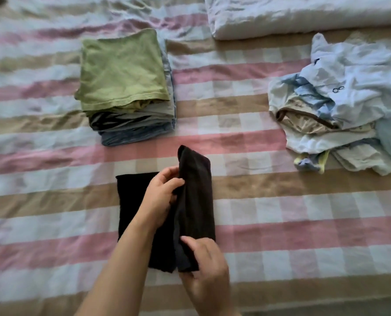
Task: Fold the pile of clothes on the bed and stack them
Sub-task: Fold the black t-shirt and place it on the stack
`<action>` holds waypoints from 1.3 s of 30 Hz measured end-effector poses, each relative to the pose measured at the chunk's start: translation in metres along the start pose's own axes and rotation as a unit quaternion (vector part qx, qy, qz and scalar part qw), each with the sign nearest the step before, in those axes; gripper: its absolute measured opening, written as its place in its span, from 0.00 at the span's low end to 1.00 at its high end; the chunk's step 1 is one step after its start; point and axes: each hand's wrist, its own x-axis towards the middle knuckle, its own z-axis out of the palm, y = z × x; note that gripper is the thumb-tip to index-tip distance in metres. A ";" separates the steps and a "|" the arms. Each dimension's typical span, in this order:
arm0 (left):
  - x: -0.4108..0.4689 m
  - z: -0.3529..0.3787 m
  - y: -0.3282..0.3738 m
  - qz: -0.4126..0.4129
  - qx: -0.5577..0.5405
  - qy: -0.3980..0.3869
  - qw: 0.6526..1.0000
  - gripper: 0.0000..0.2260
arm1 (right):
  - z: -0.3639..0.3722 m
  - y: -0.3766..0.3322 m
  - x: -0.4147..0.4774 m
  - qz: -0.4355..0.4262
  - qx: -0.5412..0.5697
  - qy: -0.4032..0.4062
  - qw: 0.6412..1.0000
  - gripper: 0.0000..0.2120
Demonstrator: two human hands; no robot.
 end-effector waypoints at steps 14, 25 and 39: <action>0.005 -0.131 -0.035 -0.038 0.009 0.178 0.983 0.10 | 0.102 -0.038 -0.008 -0.069 -0.113 -0.245 0.960 0.18; -0.041 -0.115 -0.073 0.001 0.283 0.269 0.921 0.17 | 0.060 0.016 0.014 0.342 -0.044 -0.075 0.936 0.21; -0.058 -0.115 -0.079 -0.105 0.159 0.237 0.953 0.09 | 0.057 0.042 0.040 0.576 0.119 -0.156 0.793 0.06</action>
